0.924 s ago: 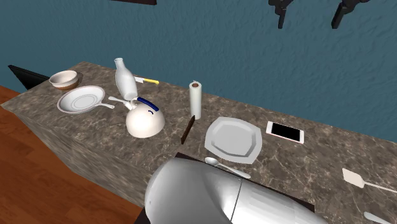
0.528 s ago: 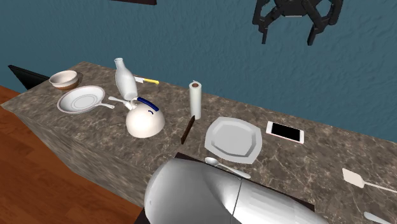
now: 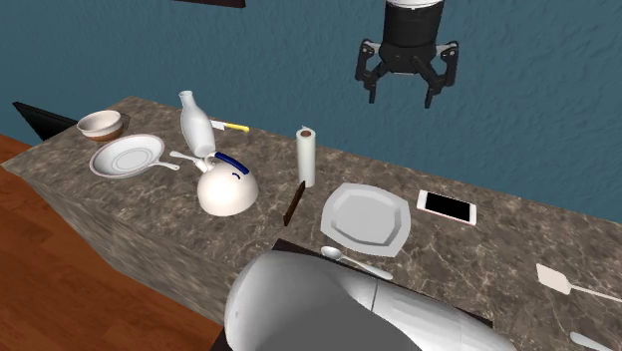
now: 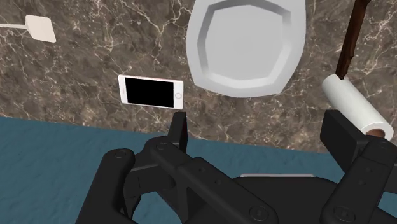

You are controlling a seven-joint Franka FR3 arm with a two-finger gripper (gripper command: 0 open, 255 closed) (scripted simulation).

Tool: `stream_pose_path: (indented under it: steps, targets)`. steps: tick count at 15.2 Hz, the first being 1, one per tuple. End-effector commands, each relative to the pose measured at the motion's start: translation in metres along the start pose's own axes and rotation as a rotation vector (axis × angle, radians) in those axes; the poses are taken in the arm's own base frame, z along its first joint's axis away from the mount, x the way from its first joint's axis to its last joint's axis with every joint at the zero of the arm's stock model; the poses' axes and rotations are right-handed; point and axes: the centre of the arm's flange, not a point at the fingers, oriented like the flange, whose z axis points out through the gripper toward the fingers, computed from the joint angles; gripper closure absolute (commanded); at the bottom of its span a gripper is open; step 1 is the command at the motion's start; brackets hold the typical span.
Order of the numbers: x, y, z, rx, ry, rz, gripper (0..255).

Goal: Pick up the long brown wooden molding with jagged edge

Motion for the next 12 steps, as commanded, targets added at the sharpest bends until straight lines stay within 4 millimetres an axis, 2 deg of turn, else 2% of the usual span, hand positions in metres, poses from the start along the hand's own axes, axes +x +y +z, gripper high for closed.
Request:
stream_pose_path:
  steps: [1,12]
  targets:
    - [0.007,-0.015,0.020,0.004,-0.009,0.002,0]
    - [0.044,-0.094,0.136,0.027,-0.065,0.006,0]
